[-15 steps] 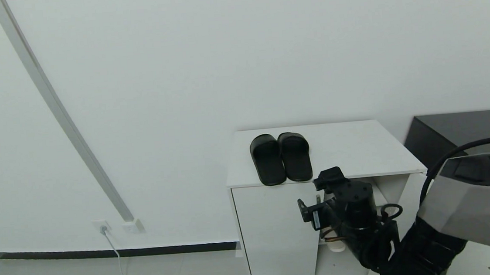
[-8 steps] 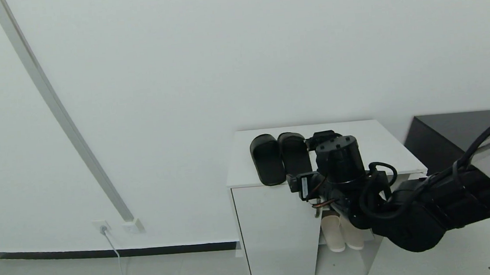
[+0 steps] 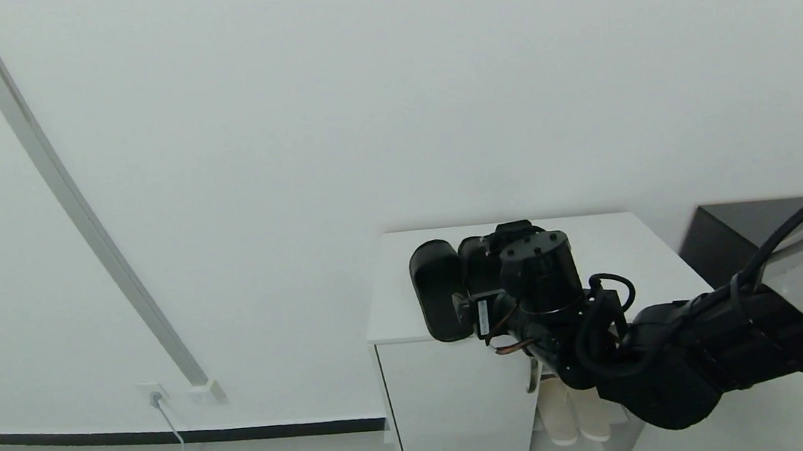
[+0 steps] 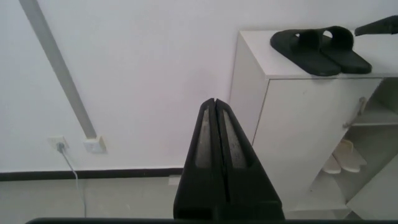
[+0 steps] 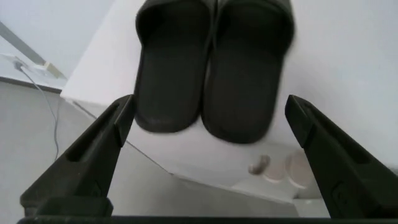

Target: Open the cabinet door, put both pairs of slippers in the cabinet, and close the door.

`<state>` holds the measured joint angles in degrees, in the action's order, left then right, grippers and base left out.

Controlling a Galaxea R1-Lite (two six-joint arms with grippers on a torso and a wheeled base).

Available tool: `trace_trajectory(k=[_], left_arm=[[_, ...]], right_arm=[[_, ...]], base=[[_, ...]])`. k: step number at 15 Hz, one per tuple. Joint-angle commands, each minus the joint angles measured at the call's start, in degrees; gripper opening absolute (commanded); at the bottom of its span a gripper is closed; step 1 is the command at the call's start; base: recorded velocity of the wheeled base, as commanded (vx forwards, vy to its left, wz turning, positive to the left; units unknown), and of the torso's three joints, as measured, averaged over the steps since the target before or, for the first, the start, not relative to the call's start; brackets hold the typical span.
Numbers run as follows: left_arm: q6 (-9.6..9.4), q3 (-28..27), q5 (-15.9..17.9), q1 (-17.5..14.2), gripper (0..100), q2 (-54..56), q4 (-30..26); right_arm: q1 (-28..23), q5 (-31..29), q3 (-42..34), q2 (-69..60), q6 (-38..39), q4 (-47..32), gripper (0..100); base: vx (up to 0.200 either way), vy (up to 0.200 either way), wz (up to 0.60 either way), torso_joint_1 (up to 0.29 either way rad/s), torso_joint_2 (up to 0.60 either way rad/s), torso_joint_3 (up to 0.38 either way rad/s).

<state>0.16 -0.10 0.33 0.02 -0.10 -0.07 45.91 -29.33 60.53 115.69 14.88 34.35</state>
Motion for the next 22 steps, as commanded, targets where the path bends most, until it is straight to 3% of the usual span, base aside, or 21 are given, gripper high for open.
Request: trace_trajectory(k=[1,6,11,19,22], left_arm=[[0.02,0.01,0.02,-0.02,0,0.01,-0.01],[0.11,0.01,-0.07,-0.02,0,0.01,-0.01],[0.28,0.01,-0.07,-0.02,0,0.1,-0.01],[0.72,0.01,-0.24,-0.02,0,0.01,-0.01],[0.63,0.01,-0.24,-0.02,0,0.01,-0.01]], right_arm=[[0.76,-0.02,-0.06,2.08,0.5,0.01,100],[0.94,-1.34,0.56,8.15,0.41,5.02,100],[-1.17,-1.61,6.71,15.8,-2.23,9.77,100],[-6.53,-0.99,21.83,25.9,-6.97,9.94,100],[-7.15,-1.26,24.2,27.31,-7.06,10.3,100]], base=[[0.2,0.0,0.0,0.007,0.01,0.002],[0.04,0.0,0.0,0.0,0.0,0.0],[0.0,0.0,0.0,0.0,0.0,0.0],[0.0,0.0,0.0,0.0,0.0,0.0],[0.0,0.0,0.0,0.0,0.0,0.0]])
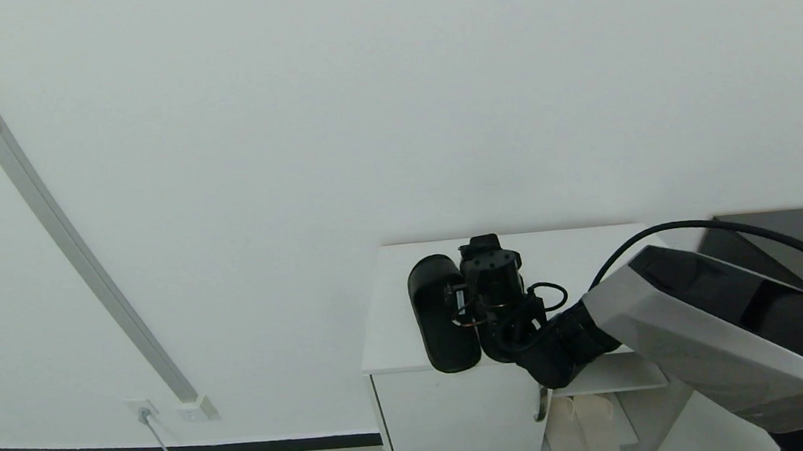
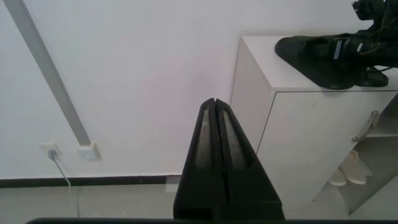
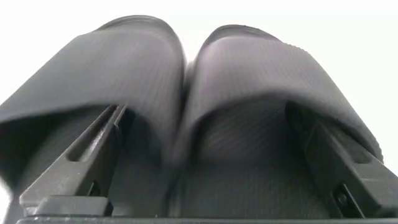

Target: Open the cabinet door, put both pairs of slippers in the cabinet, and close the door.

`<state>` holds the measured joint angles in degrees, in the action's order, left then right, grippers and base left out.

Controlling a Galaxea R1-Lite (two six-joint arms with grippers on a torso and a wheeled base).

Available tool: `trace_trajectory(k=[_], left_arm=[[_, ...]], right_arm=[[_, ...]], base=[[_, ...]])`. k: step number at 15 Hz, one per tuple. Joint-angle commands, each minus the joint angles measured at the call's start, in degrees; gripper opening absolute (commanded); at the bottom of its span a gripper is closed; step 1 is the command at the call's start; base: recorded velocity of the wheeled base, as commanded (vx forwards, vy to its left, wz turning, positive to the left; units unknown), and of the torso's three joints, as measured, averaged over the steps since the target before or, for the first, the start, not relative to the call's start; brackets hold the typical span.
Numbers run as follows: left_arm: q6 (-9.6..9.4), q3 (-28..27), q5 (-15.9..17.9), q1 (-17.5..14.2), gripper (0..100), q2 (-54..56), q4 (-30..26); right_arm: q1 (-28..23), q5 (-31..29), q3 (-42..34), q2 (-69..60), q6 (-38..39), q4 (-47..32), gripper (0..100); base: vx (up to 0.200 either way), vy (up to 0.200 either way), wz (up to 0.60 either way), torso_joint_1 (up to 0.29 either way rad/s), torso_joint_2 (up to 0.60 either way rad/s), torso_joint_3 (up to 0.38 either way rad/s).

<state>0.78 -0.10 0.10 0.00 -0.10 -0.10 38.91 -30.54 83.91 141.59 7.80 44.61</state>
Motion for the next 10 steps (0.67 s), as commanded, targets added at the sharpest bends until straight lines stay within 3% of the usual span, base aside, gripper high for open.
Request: trace_trajectory(k=[1,10], left_arm=[[0.01,0.01,-0.01,0.09,0,0.01,0.01],[0.01,0.01,-0.01,0.0,0,0.01,0.01]], right_arm=[[-0.15,-0.05,0.82,1.32,0.02,0.04,0],[-0.06,0.13,-0.94,-1.94,0.28,0.83,0]], base=[[0.0,0.0,0.0,0.0,0.0,0.0],[0.0,0.0,0.0,0.0,0.0,0.0]])
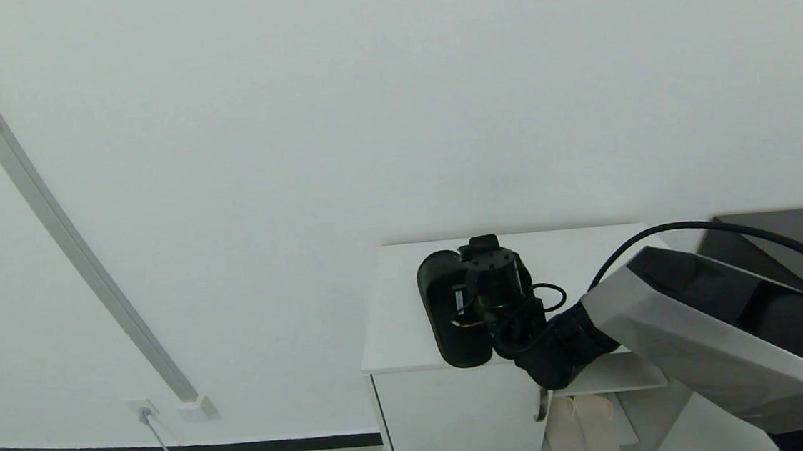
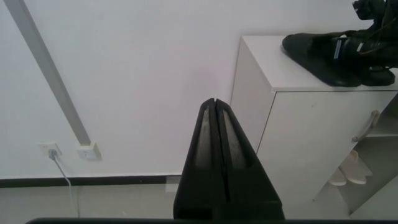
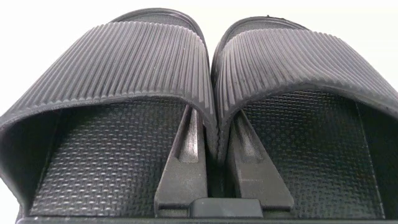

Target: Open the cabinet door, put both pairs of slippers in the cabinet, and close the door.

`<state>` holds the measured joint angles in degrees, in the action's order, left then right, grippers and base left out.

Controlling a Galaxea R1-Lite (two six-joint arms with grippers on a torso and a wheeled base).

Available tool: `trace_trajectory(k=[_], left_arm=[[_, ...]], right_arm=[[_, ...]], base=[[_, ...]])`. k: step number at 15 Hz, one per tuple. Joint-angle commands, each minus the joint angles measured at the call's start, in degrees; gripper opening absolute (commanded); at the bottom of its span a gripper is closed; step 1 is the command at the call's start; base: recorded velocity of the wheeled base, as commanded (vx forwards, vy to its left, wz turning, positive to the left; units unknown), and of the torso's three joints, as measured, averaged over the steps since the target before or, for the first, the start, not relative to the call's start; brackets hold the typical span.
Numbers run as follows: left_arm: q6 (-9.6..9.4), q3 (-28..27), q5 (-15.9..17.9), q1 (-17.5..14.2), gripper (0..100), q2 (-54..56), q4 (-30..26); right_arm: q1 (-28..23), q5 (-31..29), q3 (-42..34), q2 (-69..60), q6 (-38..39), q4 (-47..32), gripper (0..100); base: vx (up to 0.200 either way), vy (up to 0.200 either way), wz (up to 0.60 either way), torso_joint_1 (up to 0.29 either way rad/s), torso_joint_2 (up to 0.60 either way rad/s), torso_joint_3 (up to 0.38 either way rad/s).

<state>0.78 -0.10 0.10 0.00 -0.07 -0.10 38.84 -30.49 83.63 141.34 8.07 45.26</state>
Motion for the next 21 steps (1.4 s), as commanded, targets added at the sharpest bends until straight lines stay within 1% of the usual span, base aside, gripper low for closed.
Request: trace_trajectory(k=[1,3,4,5,7,9,11,12,14,18,21], left_arm=[[0.01,0.01,-0.01,0.0,0,0.07,0.01],[0.01,0.01,-0.01,0.0,0,0.07,0.01],[-0.08,0.01,-0.01,0.0,0,0.07,0.01],[-0.08,0.01,-0.01,0.0,0,-0.01,0.01],[-0.34,0.01,-0.01,0.0,0,-0.01,0.01],[-0.34,0.01,-0.01,0.0,0,0.07,0.01],[-0.25,0.01,-0.01,0.0,0,0.07,0.01],[-0.25,0.01,-0.01,0.0,0,-0.01,0.01],[-0.25,0.01,-0.01,0.0,0,-0.01,0.01],[-0.16,0.01,0.08,0.09,0,0.07,0.01],[-0.16,0.01,0.08,0.0,0,-0.01,0.01]], right_arm=[[0.1,0.25,-1.98,-3.88,0.02,0.09,0],[0.36,1.75,-5.84,-8.89,-0.07,-0.09,0],[0.71,5.0,-11.82,-15.57,-0.25,-0.35,0],[1.06,6.14,-14.81,-18.91,-0.25,-0.35,0],[2.82,8.34,-24.65,-28.66,-0.34,-0.26,0],[4.84,12.65,-34.5,-37.89,-0.34,-0.35,0],[6.07,16.34,-41.97,-45.89,-0.78,-0.44,0],[6.16,19.33,-44.96,-49.32,-1.57,-0.62,0],[6.07,22.75,-47.42,-53.71,-1.74,-2.02,0],[5.9,24.16,-44.96,-56.7,1.33,-11.34,0],[5.9,24.07,-44.78,-56.7,1.25,-11.51,0]], base=[[0.0,0.0,0.0,0.0,0.0,0.0],[0.0,0.0,0.0,0.0,0.0,0.0],[0.0,0.0,0.0,0.0,0.0,0.0],[0.0,0.0,0.0,0.0,0.0,0.0],[0.0,0.0,0.0,0.0,0.0,0.0],[0.0,0.0,0.0,0.0,0.0,0.0],[0.0,0.0,0.0,0.0,0.0,0.0],[0.0,0.0,0.0,0.0,0.0,0.0],[0.0,0.0,0.0,0.0,0.0,0.0],[0.0,0.0,0.0,0.0,0.0,0.0],[0.0,0.0,0.0,0.0,0.0,0.0]])
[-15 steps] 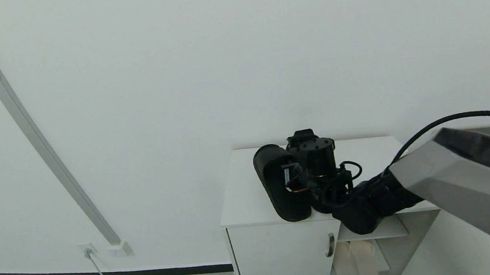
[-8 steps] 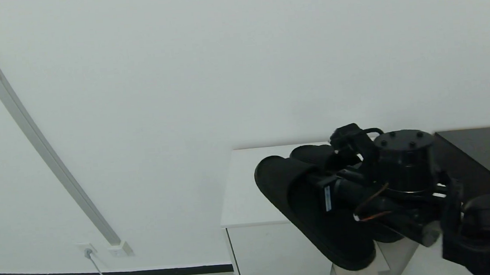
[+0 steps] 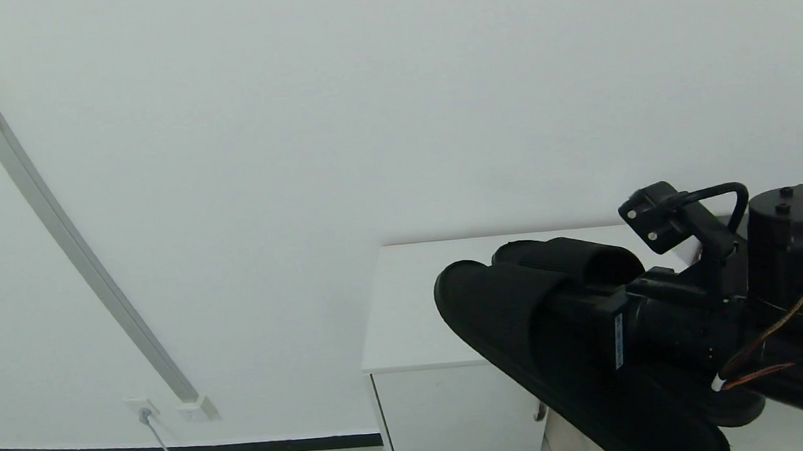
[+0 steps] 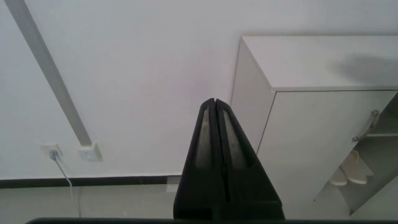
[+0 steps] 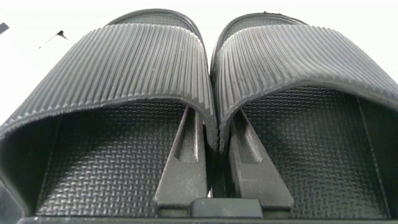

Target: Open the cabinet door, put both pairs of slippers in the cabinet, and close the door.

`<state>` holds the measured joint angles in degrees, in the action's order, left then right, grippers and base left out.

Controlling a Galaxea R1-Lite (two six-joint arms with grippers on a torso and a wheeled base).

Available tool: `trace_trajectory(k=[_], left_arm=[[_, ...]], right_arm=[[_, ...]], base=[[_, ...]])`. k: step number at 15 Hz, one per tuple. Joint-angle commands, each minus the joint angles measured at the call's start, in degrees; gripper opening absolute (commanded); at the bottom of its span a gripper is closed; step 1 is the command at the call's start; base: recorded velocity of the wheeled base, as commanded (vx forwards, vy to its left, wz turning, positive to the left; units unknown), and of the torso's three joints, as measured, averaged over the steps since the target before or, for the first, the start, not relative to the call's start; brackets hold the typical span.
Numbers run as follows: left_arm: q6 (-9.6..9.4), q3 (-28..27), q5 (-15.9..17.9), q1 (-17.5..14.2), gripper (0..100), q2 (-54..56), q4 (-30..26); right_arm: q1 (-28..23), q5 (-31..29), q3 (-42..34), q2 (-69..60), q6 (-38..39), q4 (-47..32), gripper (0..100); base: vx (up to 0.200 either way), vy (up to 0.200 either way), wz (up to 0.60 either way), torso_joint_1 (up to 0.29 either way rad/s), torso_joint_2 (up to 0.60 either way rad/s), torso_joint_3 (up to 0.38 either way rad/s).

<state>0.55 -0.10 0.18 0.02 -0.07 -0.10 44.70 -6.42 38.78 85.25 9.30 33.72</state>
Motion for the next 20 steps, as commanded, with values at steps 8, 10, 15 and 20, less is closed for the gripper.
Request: trace_trajectory(k=[8,10,15,20], left_arm=[[-0.02,0.01,-0.01,-0.02,0,-0.01,0.01],[0.07,0.01,-0.01,-0.02,0,-0.01,0.01],[0.07,0.01,-0.01,-0.02,0,-0.01,0.01],[0.15,0.01,-0.01,-0.02,0,-0.01,0.01]], right_arm=[[0.21,-0.34,-0.19,-0.08,-0.34,-0.14,0],[0.3,-0.34,-0.28,0.01,-0.34,-0.14,0],[0.56,-0.43,-0.72,-0.17,-0.51,-0.06,0],[0.74,-0.43,-1.25,-0.08,-1.22,0.03,0]], base=[[-0.2,0.0,0.0,-0.001,0.0,0.004],[-0.2,0.0,0.0,0.0,0.0,0.005],[-0.08,0.0,0.0,0.001,0.0,0.001],[0.0,0.0,0.0,0.0,0.0,0.0]])
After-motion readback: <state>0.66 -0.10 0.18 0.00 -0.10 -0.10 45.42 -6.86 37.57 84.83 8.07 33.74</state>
